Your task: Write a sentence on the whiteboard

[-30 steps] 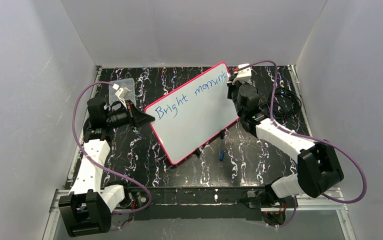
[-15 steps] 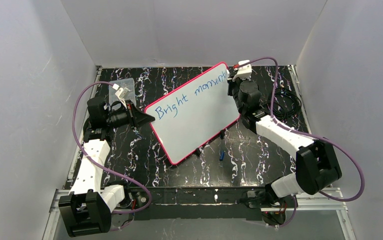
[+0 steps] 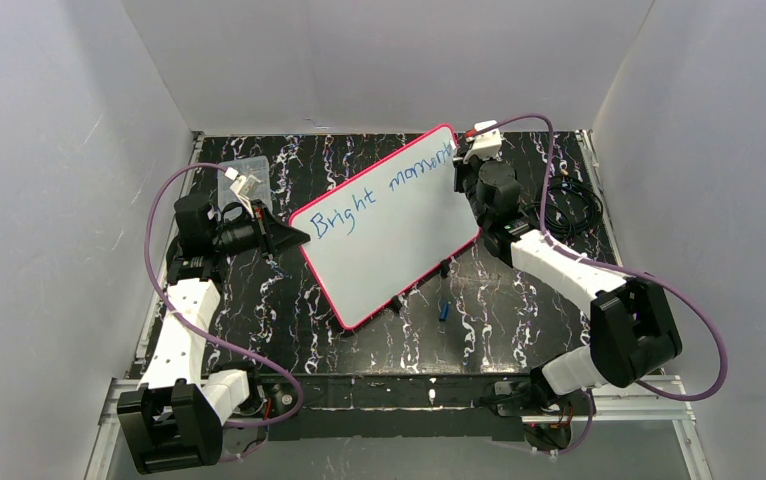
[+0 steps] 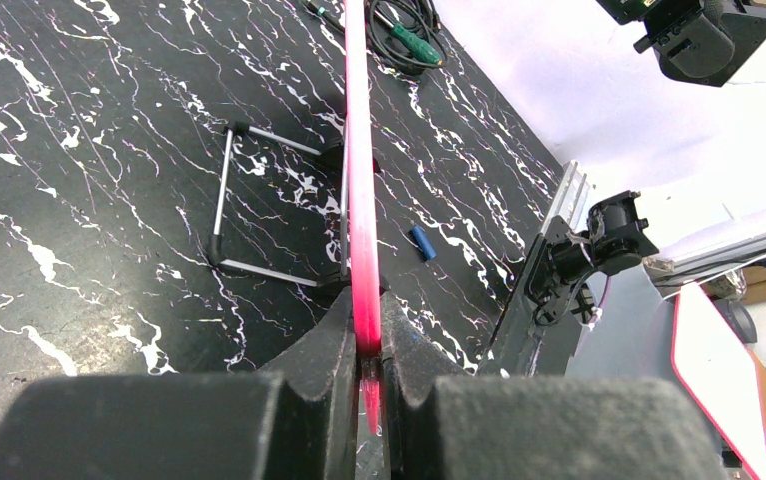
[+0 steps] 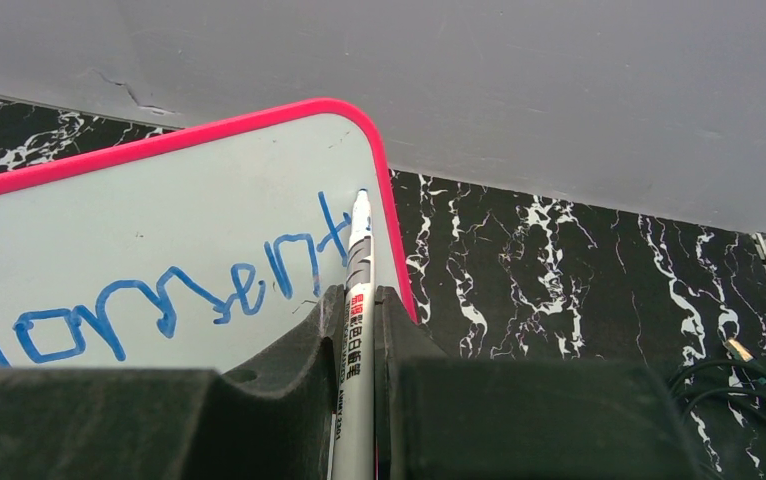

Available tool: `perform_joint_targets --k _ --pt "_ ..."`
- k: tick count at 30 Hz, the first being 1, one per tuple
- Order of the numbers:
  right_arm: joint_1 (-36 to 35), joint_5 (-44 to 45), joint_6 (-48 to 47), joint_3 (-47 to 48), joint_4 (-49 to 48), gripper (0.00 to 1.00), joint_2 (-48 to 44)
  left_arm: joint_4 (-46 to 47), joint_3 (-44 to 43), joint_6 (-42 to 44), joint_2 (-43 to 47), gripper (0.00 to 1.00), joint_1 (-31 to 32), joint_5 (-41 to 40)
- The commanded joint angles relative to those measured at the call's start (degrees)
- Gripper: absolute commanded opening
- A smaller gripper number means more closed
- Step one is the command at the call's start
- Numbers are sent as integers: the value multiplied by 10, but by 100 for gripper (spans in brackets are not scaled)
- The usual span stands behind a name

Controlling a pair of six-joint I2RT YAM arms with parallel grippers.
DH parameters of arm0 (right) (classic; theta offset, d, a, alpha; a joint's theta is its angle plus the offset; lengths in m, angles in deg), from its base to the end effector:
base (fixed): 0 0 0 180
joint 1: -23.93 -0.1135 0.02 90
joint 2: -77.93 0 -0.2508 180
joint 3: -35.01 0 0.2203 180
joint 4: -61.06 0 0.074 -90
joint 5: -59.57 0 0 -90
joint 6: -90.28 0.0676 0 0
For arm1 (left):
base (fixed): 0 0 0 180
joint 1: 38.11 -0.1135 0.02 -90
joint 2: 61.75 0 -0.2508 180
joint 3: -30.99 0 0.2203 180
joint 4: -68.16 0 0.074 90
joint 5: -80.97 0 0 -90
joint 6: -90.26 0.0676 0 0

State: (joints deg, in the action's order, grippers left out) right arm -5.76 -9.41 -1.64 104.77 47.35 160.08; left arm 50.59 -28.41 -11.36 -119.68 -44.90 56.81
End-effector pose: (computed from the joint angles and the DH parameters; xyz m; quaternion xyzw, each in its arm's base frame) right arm 0.3056 0.1463 0.3178 -0.0616 0.6967 0.0450 0.7133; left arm 0.2106 -0.0370 0.3035 0.2152 0.7145 -0.4552 0.4858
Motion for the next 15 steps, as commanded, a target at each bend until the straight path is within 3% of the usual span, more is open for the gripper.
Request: perform_joint_targets --k 1,15 --pt "2 -18 -5 5 -9 1 -7 28 -3 11 20 0 -2 22" --pt "2 1 12 -33 -1 1 -29 31 -2 9 22 0 -2 23"
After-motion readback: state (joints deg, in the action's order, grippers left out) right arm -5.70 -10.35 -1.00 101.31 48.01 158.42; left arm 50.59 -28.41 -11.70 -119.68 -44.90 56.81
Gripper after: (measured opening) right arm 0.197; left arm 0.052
